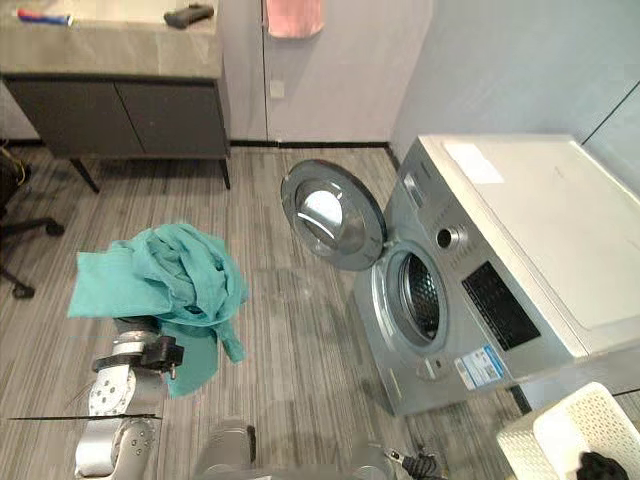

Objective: Pick up the laundry basket with both hands and put the clothes into the washing machine.

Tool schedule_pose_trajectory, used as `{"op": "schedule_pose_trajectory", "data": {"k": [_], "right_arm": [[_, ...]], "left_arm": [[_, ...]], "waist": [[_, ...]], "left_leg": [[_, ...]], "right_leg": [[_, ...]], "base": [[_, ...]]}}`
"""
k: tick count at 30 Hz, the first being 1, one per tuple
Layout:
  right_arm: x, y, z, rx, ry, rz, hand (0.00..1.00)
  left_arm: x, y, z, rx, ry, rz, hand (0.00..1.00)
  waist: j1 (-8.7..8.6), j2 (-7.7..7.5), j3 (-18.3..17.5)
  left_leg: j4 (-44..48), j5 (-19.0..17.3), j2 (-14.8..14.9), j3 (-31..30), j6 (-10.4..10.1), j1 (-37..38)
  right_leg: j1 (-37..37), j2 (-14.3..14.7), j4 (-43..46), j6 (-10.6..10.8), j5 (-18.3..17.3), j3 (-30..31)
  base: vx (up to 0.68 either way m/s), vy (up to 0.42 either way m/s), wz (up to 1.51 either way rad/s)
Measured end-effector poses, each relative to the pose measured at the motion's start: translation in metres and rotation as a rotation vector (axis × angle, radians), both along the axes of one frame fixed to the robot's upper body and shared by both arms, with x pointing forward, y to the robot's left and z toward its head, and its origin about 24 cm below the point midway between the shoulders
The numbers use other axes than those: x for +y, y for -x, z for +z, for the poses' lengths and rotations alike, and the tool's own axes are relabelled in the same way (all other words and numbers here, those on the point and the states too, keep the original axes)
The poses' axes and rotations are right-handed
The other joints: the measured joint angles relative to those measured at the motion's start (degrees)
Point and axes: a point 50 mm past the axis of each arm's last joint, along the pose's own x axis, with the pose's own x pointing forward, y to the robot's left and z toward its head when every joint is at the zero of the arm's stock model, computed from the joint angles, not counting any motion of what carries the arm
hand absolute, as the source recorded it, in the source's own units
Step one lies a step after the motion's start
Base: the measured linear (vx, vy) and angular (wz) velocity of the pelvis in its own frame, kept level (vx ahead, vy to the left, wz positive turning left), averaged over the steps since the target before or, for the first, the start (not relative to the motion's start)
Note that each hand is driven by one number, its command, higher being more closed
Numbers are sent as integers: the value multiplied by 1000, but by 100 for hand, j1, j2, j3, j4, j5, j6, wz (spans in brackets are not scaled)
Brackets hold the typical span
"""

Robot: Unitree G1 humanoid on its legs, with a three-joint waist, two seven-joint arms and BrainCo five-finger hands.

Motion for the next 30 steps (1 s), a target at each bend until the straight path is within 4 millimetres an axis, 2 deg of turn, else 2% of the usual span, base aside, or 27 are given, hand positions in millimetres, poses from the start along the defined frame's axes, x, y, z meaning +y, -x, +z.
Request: {"op": "schedule_pose_trajectory", "data": {"k": [1,2,3,4,5,6,7,8,9,10,12,13,14,16,17,18,20,21,22,24,26,27,28,29,30], "right_arm": [[-1,-1,0,-2,5,4,0],[-3,-2,1,-4,13,19,0],[-2,-3,1,-5,13,28,0],[-4,-3,2,-4,19,36,0],[-3,-4,2,-4,17,51,0],[-2,-4,2,-1,14,64,0],[-3,-2,2,4,15,75,0],[-11,-1,5,-6,41,84,0],[-18,1,7,-3,61,85,0],[-23,2,8,5,79,90,0],[-22,5,8,16,81,88,0],[-21,7,7,28,81,89,0],[-20,8,7,35,81,94,0],[-20,11,6,49,95,104,0],[-21,19,4,73,100,101,0],[-27,24,5,88,115,92,0],[-32,28,5,101,123,85,0],[-36,22,7,88,136,78,0],[-38,18,8,76,141,56,0],[-43,20,9,51,130,-81,0],[-35,29,6,59,94,-150,0],[-32,31,5,62,87,-168,0],[-33,33,4,70,95,-181,0],[-35,31,4,69,99,-178,0],[-42,22,5,65,113,-159,0]], "left_arm": [[1,0,-2,6,2,4,100],[1,0,-7,27,9,8,100],[2,0,-10,38,11,11,100],[3,-1,-17,66,17,18,100],[6,0,-24,93,33,40,100],[6,1,-27,104,48,47,100],[4,5,-33,120,90,75,100],[-1,6,-38,134,150,99,100],[-5,6,-41,139,176,106,100],[-9,7,-47,161,203,109,100],[-12,4,-53,188,207,95,100],[-16,3,-57,205,213,80,100],[-18,3,-60,215,217,69,100],[-19,10,-70,261,222,64,100],[-24,17,-82,312,227,42,100],[-35,26,-102,404,222,-7,100],[-44,36,-117,483,214,-51,100],[-50,45,-130,554,204,-88,100],[-50,48,-135,582,205,-90,100],[-48,59,-145,642,217,-73,100],[-41,64,-150,666,227,-37,100],[-41,66,-153,679,237,-31,100],[-44,68,-158,700,267,-34,100],[-45,68,-159,702,278,-39,100],[-52,65,-162,713,300,-65,100]], "waist": [[5,20,11],[-17,86,13],[-46,99,18],[-133,121,-2],[-162,110,-14],[-176,110,-14],[-262,149,-7],[-287,428,-10],[-250,578,-15],[-153,743,-45],[-171,708,-43],[-193,611,-37],[-145,501,-12],[-73,420,-82],[-72,439,-122],[-128,637,-196],[-135,789,-284],[-110,912,-328],[-145,847,-324],[-96,804,-309],[-77,611,-318],[-49,577,-314],[42,539,-320],[65,538,-311],[29,591,-293]], "left_leg": [[-163,1,40,163,-2,207],[-435,2,154,557,-4,576],[-549,0,208,793,-12,729],[-734,-45,257,1200,-93,973],[-884,-113,262,1582,-202,1210],[-891,-168,261,1767,-268,1305],[-642,-274,354,2096,-399,1498],[378,-203,763,2083,-422,1221],[876,-84,1007,2062,-333,1050],[1855,363,1310,1850,-147,653],[2219,297,1356,1395,-241,259],[1997,256,1276,1146,-179,52],[1489,235,1128,884,-144,-8],[558,244,929,486,-160,67],[-179,270,753,18,-195,134],[-703,341,684,-329,-292,183],[-1014,437,655,-216,-396,316],[-1283,571,698,287,-745,542],[-1280,548,584,629,-689,629],[-1365,446,515,1600,-495,986],[-1400,399,487,2044,-409,1222],[-1418,394,482,2184,-401,1299],[-1409,371,459,2517,-360,1369],[-1378,366,456,2599,-353,1307],[-1205,354,546,2609,-334,1072]], "right_leg": [[-120,10,-133,-66,-137,-254],[-266,-10,-627,-205,-327,-985],[-300,-46,-922,-239,-383,-1438],[-240,-138,-1577,-293,-381,-2495],[-72,-116,-2409,-634,-213,-3506],[39,-52,-2771,-798,-121,-3801],[176,145,-3119,-1296,-225,-3923],[242,472,-3220,-1276,-232,-3762],[251,675,-3290,-1288,-248,-3617],[281,940,-3409,-1335,-275,-3300],[368,1020,-3473,-1321,-286,-2980],[454,1020,-3582,-1290,-293,-2738],[541,1022,-3716,-1193,-243,-2396],[571,1026,-3804,-1079,-179,-1962],[553,1052,-3824,-957,-168,-1693],[512,1102,-3817,-733,-170,-1361],[396,1139,-3760,-561,-149,-1011],[110,1010,-3537,-324,-304,-795],[49,687,-3450,-371,-354,-995],[130,-140,-3322,-359,-339,-2002],[320,-552,-2975,-317,-410,-2814],[420,-648,-2909,-332,-418,-2994],[563,-724,-3019,-204,-452,-3347],[540,-719,-3148,-108,-494,-3442],[348,-604,-3277,-6,-389,-3348]], "base": [[338,195,-107],[219,100,-96],[245,110,-122],[249,99,-125],[274,79,-124],[426,39,-126],[436,33,-124],[361,30,-127],[300,57,-148],[311,62,-146],[345,61,-114],[227,27,-94],[258,55,-127],[198,102,-129],[202,259,-137],[198,306,-137],[152,355,-133],[137,419,-152],[141,504,-191],[40,367,-164],[52,200,-120],[90,103,-136],[69,17,-114],[26,-30,-119],[-6,-58,-64]]}}
